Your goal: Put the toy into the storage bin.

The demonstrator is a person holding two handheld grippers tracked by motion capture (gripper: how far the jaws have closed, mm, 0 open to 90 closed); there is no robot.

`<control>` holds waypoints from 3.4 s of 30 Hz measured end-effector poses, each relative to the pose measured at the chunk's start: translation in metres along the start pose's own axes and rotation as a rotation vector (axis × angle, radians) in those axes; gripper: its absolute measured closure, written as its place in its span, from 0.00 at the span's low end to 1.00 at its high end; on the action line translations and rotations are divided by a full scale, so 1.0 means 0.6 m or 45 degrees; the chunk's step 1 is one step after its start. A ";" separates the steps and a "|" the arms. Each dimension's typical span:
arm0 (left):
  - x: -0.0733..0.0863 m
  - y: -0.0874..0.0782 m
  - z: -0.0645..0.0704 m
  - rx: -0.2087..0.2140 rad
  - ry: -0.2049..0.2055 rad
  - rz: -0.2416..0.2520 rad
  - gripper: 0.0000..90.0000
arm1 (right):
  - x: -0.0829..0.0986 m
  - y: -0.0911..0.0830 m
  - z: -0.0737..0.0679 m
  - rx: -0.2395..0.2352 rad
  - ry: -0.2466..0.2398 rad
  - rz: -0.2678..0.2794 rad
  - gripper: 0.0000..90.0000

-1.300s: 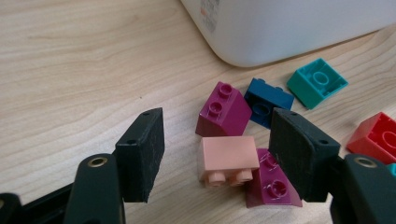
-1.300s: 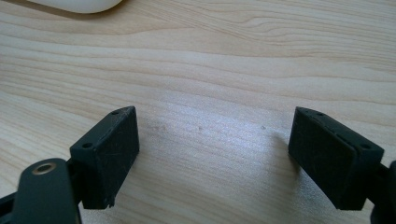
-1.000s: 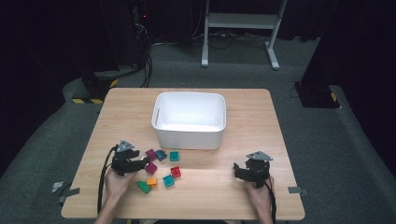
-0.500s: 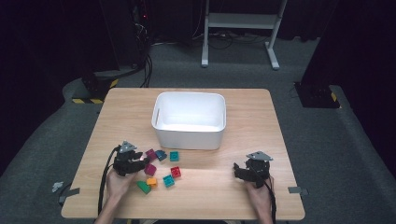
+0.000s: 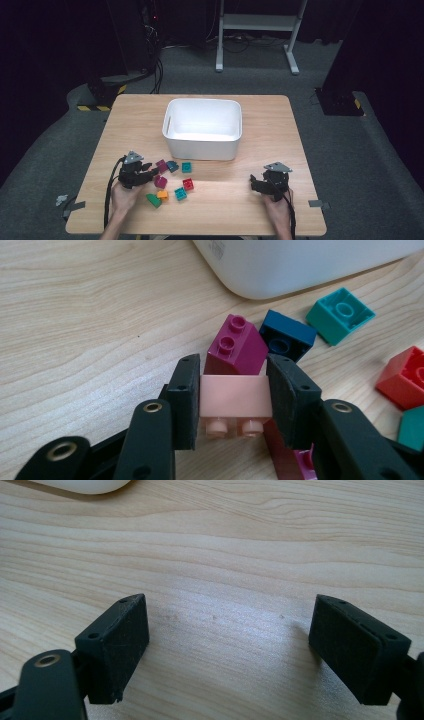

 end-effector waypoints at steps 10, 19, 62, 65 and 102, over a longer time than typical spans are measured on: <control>-0.021 -0.035 -0.005 0.019 0.003 0.021 0.65 | 0.000 0.000 0.000 0.000 0.000 0.000 0.18; -0.050 -0.064 -0.006 0.039 0.021 0.034 0.65 | 0.000 0.000 0.000 0.000 -0.001 0.000 0.18; -0.277 -0.129 0.024 0.210 0.076 0.134 0.65 | 0.000 0.000 0.000 0.000 0.000 -0.001 0.18; -0.284 -0.121 0.029 0.199 0.084 0.126 0.65 | 0.000 0.000 0.000 0.000 -0.001 0.000 0.18; -0.340 -0.046 0.056 0.173 0.069 0.118 0.65 | 0.000 0.000 0.000 0.000 0.000 0.000 0.18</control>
Point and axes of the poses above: each handheld gripper's, and its own axes: y roughly forward along the jaws, x roughly out of its underside, z roughly to its right, the point moved 1 cm from there along y, roughly forward along the jaws, and after that the axes turned 11 degrees about -z, right-handed, at the moved point
